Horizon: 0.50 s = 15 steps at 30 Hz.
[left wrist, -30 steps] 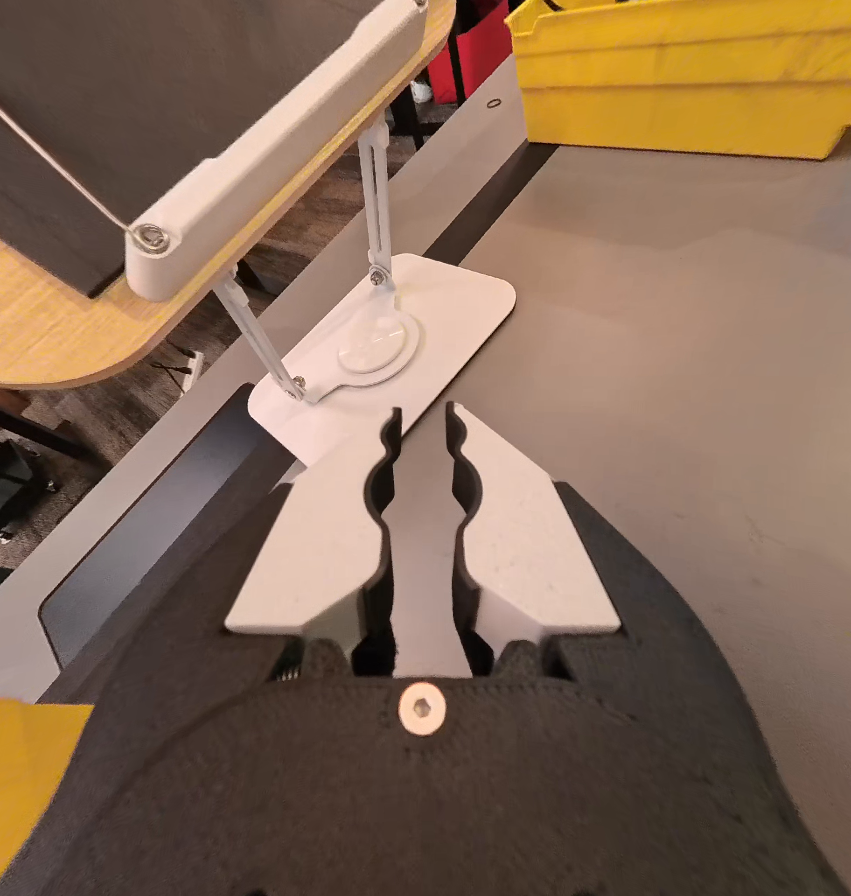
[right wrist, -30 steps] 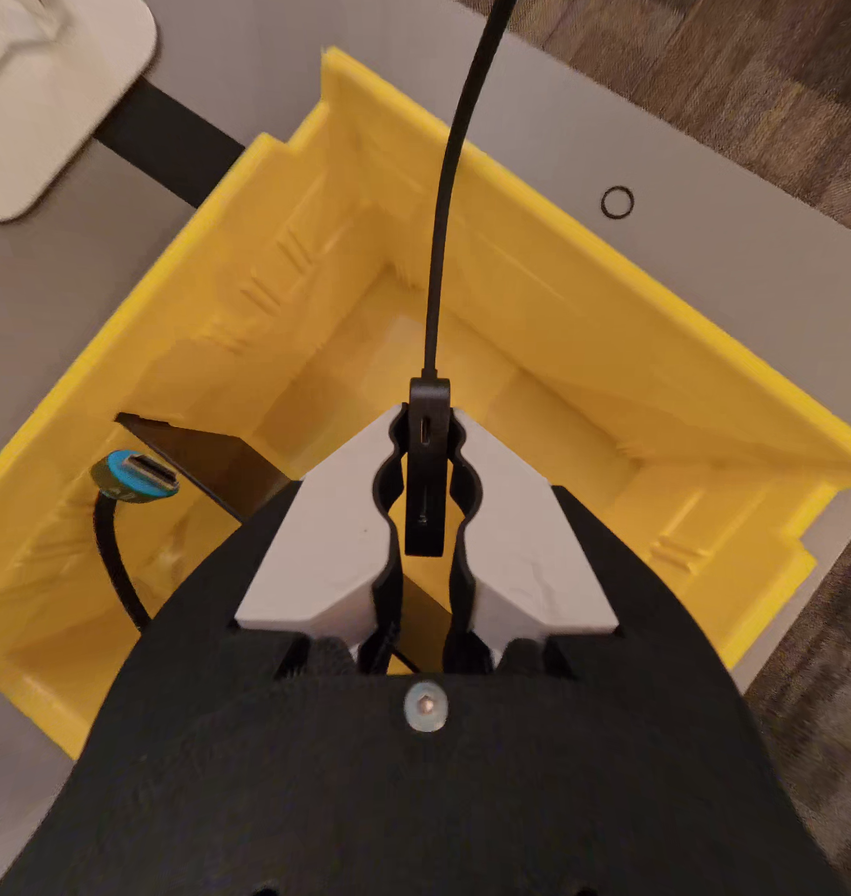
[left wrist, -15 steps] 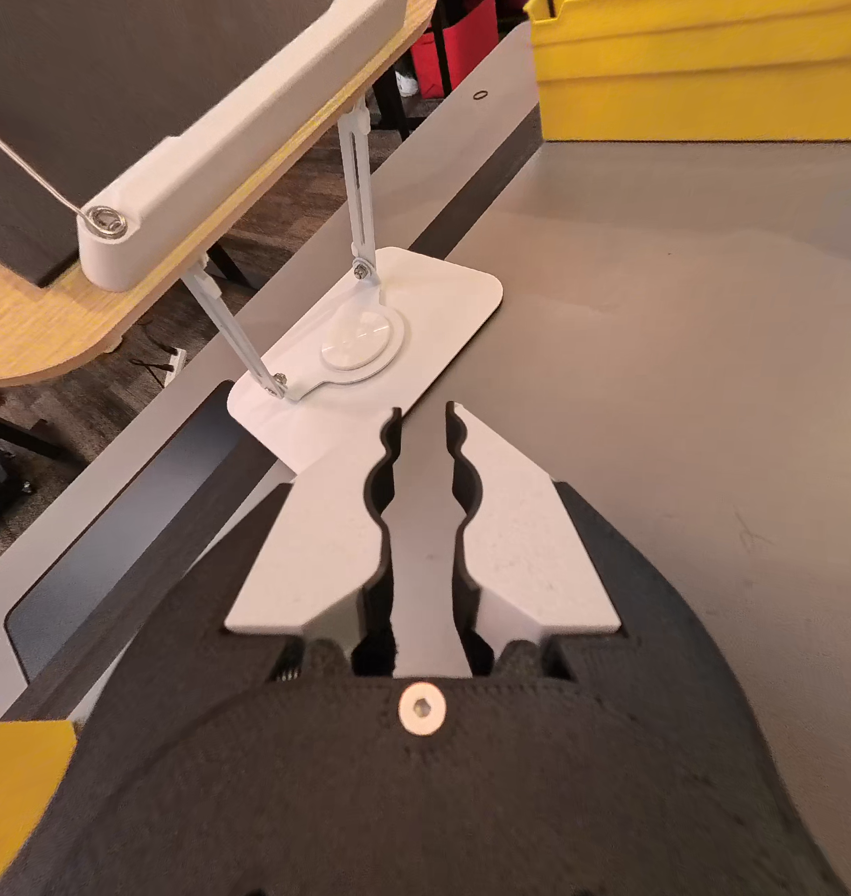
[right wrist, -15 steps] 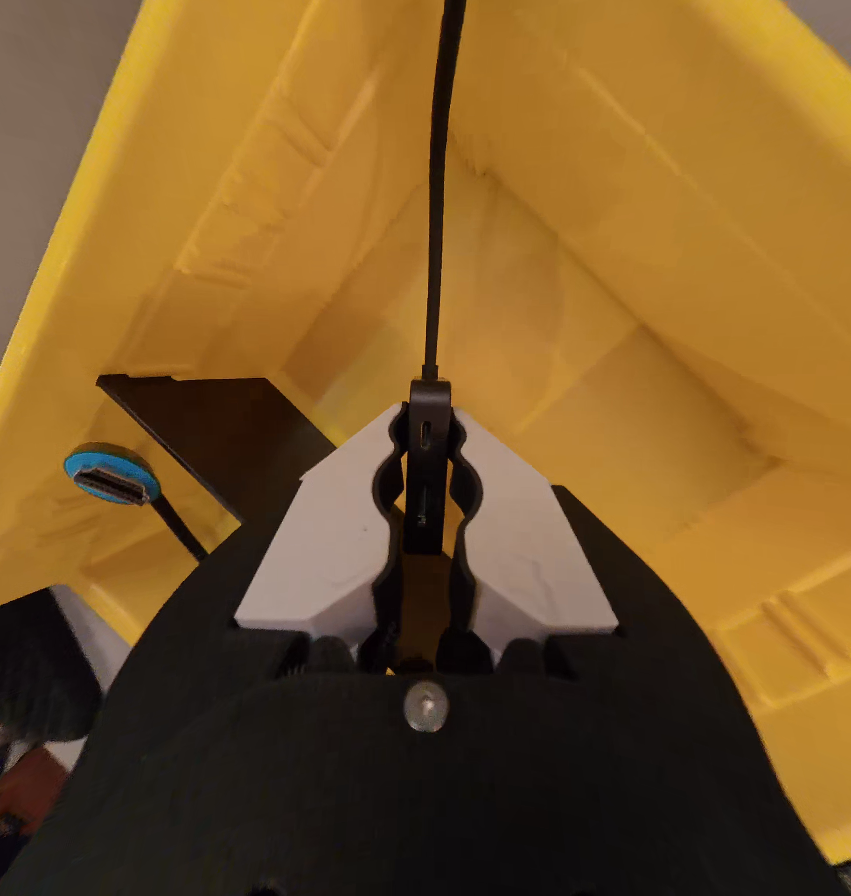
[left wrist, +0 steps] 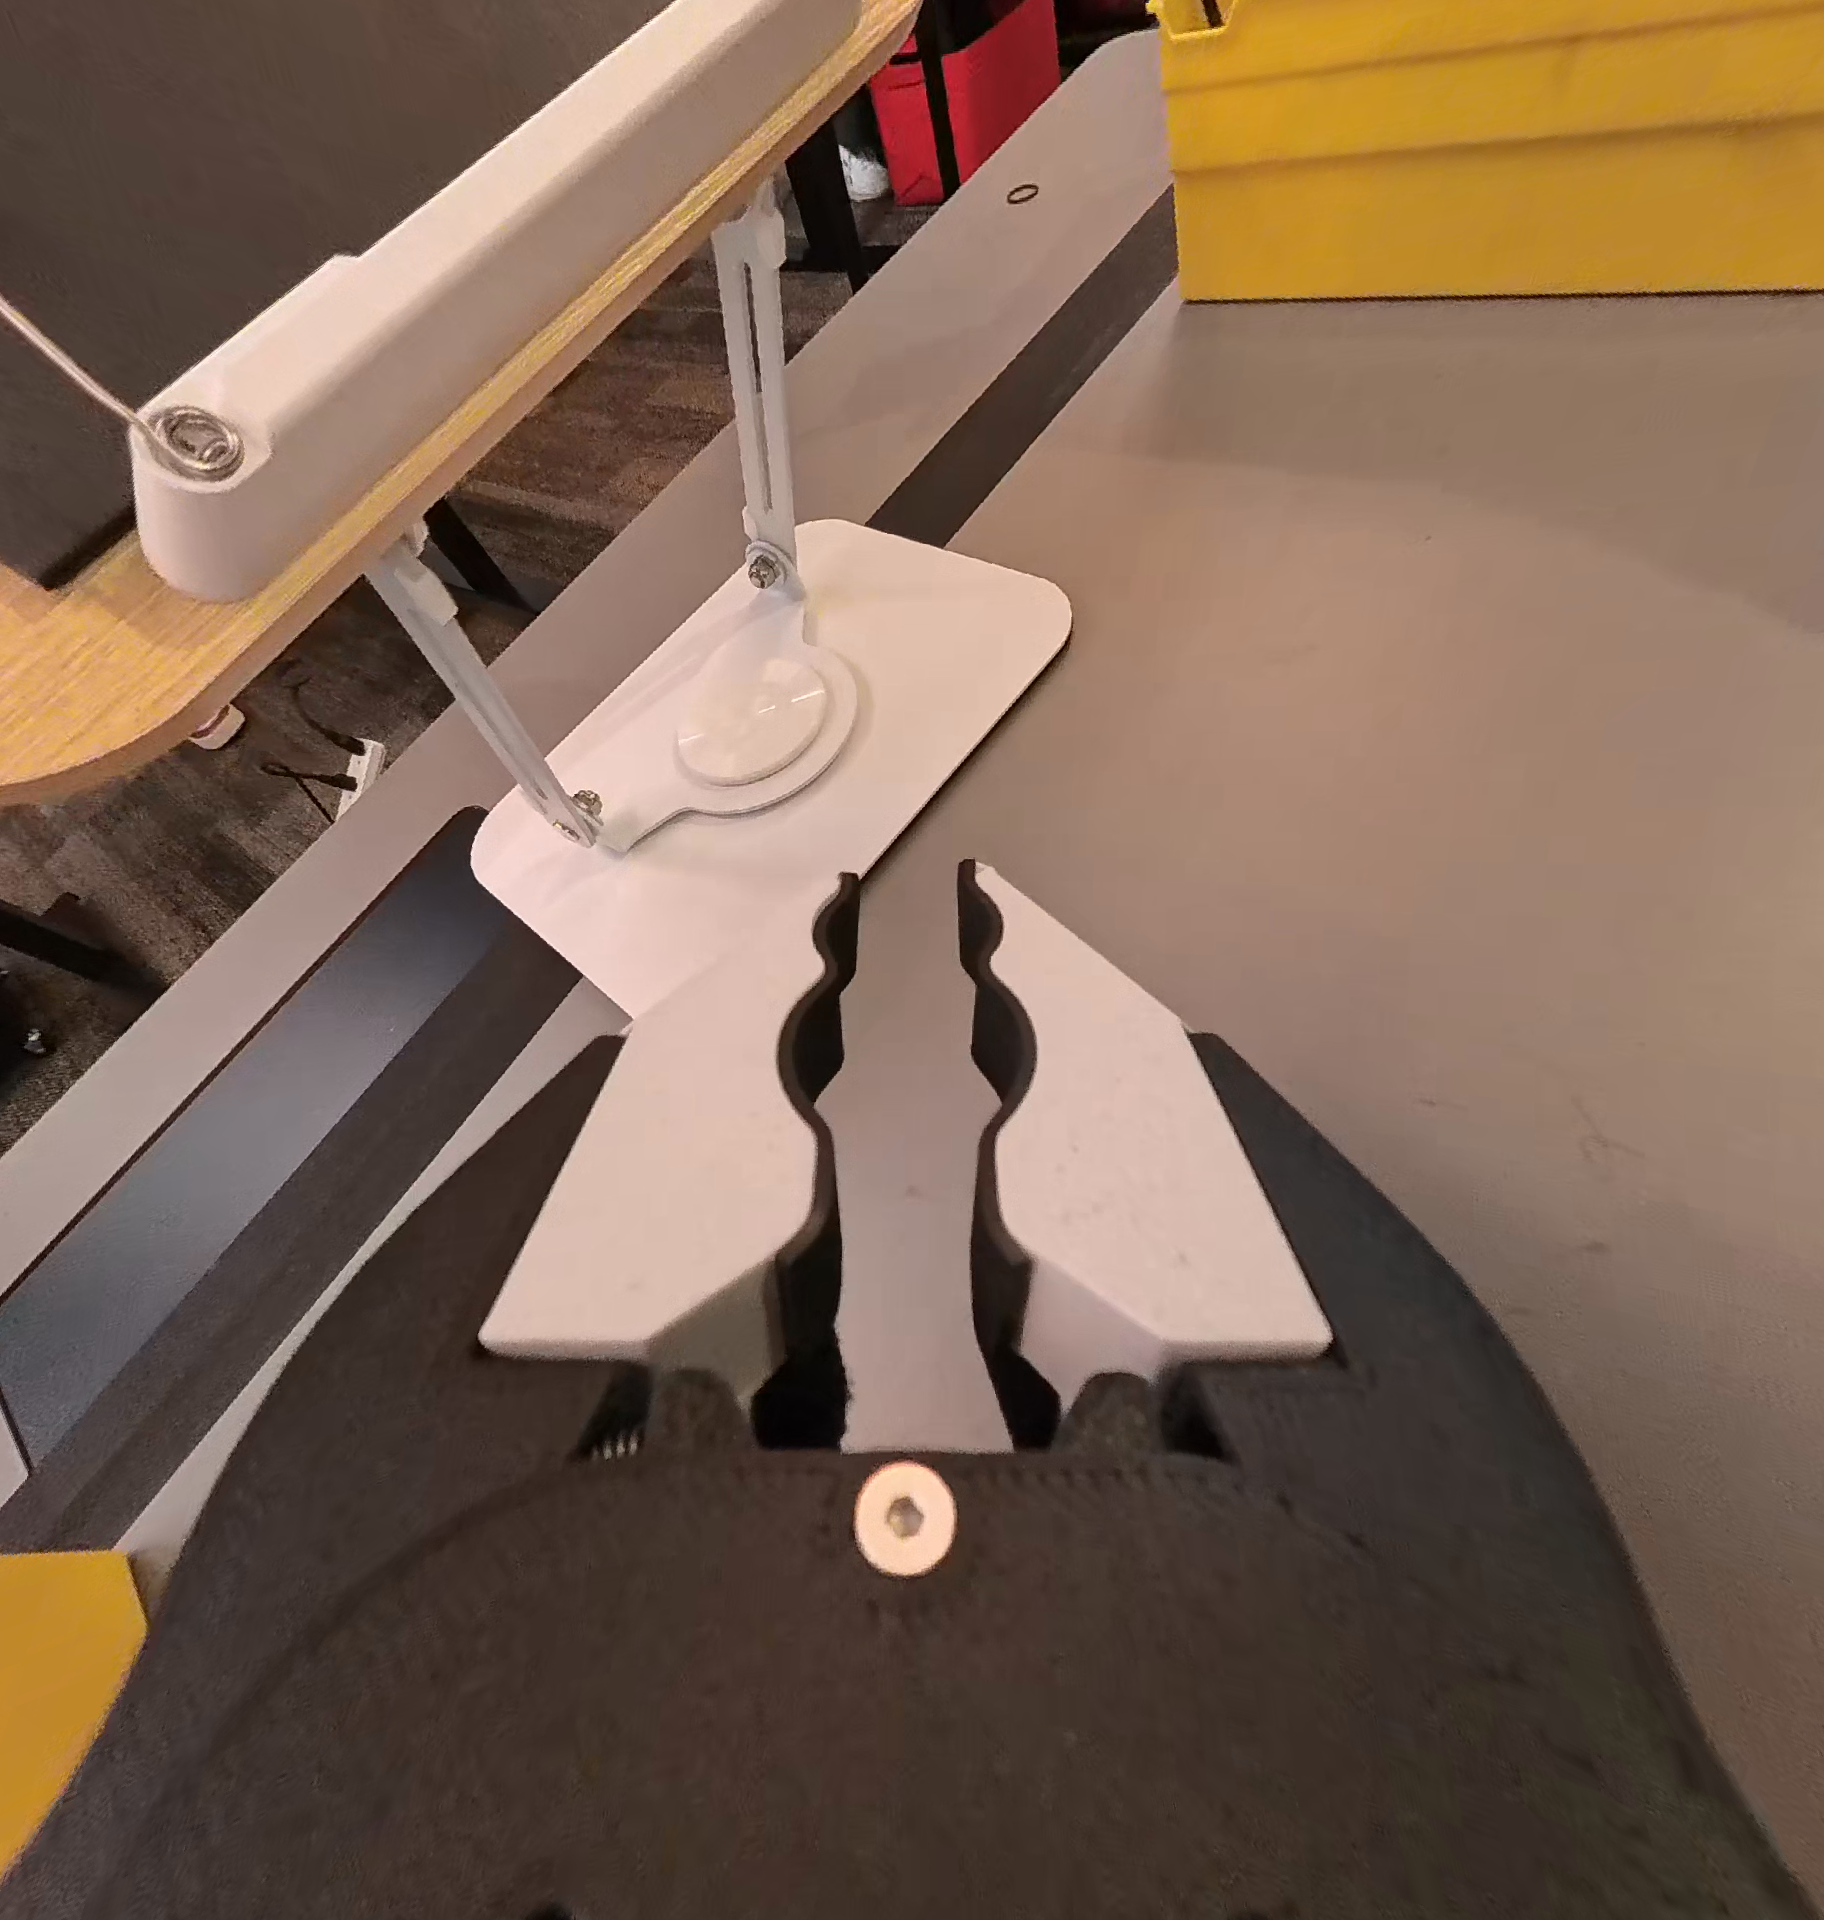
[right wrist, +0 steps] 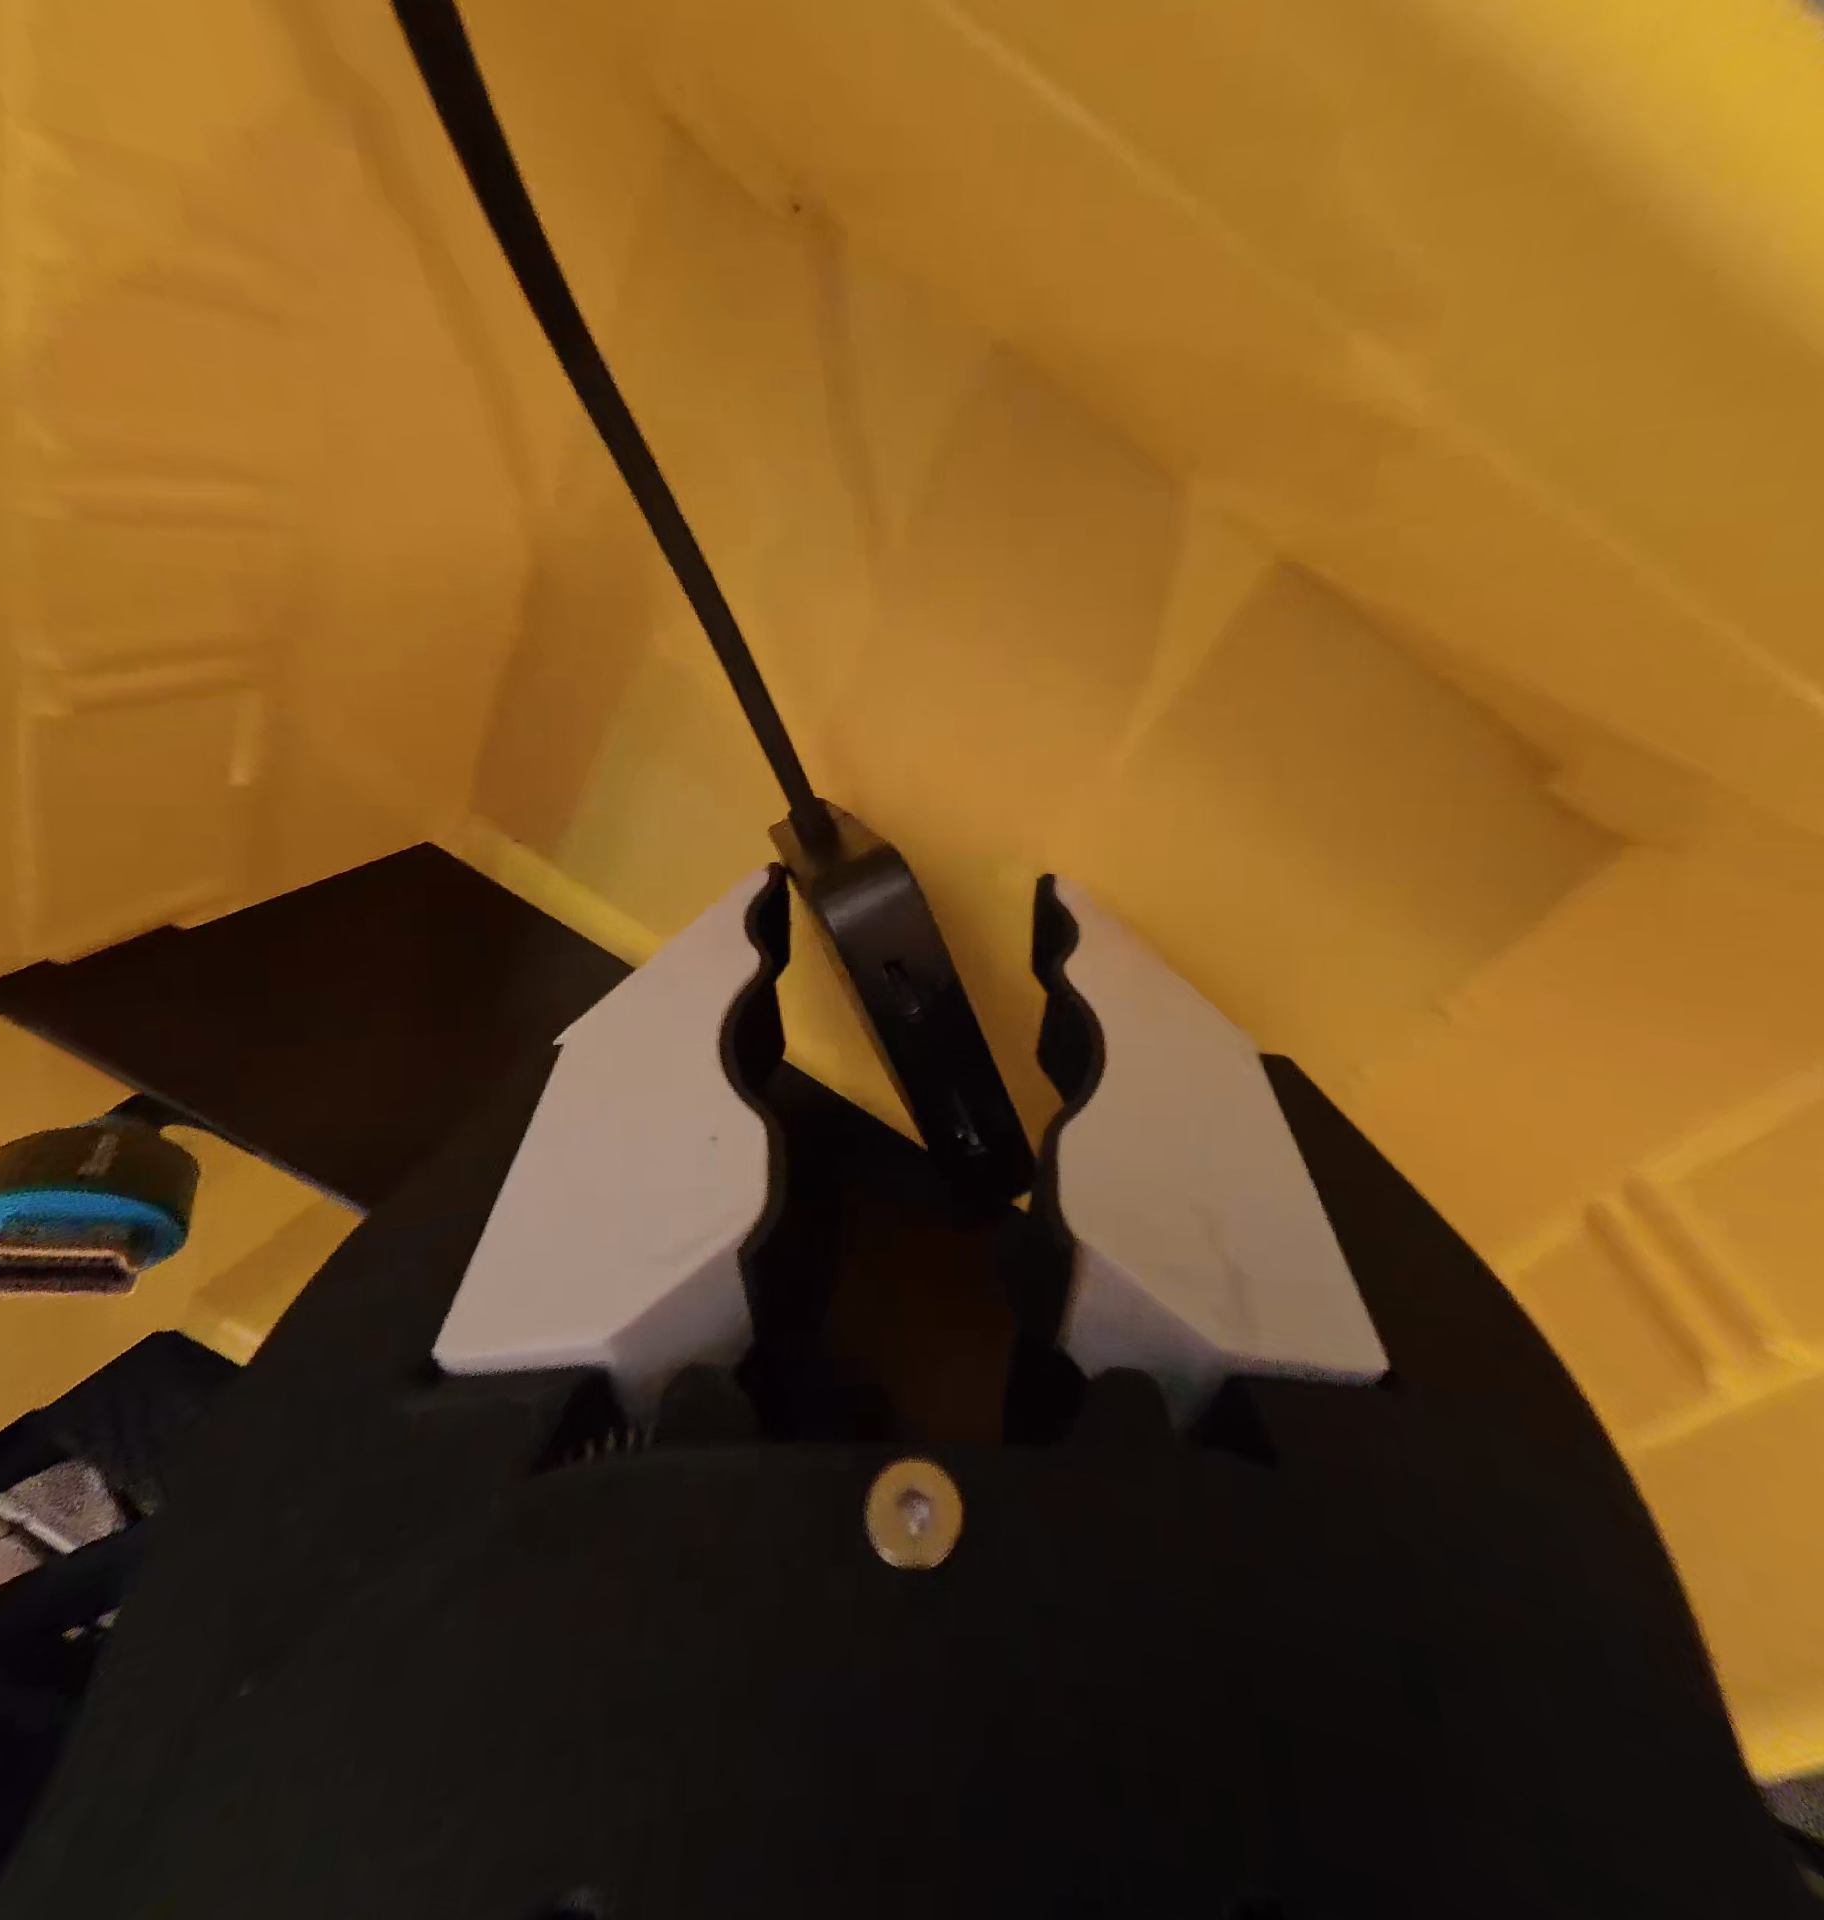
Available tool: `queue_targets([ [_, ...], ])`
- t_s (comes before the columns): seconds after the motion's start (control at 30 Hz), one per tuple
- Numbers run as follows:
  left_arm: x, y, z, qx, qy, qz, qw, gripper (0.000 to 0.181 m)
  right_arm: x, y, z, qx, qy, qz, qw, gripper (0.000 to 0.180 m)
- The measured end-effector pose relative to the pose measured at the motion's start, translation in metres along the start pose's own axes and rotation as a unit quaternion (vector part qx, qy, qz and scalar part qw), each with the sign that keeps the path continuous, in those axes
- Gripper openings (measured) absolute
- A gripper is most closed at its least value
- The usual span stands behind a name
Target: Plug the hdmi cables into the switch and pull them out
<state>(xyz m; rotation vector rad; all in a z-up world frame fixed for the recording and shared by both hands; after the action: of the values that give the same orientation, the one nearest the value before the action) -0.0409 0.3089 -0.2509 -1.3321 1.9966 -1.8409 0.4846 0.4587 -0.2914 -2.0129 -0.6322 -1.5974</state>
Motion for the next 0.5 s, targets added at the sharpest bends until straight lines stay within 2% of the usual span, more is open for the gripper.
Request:
queue_targets([
  [0.03,0.000,0.000,0.000,0.001,0.000,0.000,1.000,0.017,0.002,-0.001,0.001,0.001,0.014,0.001,1.000,0.051],
  [0.1,0.000,0.001,-0.001,0.003,0.000,0.000,1.000,0.018,0.007,-0.001,0.001,0.005,0.039,0.008,0.999,0.063],
  [0.23,0.000,0.001,-0.001,0.004,0.001,0.000,1.000,0.018,0.028,0.001,0.000,0.005,0.076,0.032,0.997,0.070],
  [0.37,0.001,0.000,-0.001,0.002,-0.001,0.001,1.000,0.018,0.064,0.002,-0.008,0.006,0.143,0.071,0.987,0.068],
  [0.5,0.001,0.000,-0.001,0.001,-0.001,0.001,1.000,0.018,0.104,0.001,-0.039,0.031,0.214,0.108,0.970,0.067],
])
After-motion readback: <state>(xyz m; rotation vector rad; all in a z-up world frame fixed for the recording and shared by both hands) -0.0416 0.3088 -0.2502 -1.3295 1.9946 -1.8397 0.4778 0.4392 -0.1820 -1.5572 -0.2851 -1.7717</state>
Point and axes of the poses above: each gripper's, where its closed fingertips meet, x back along the fingers, y out of its underside, z = x × y across the jaws, the point moved 9 cm from there along x, back along the fingers
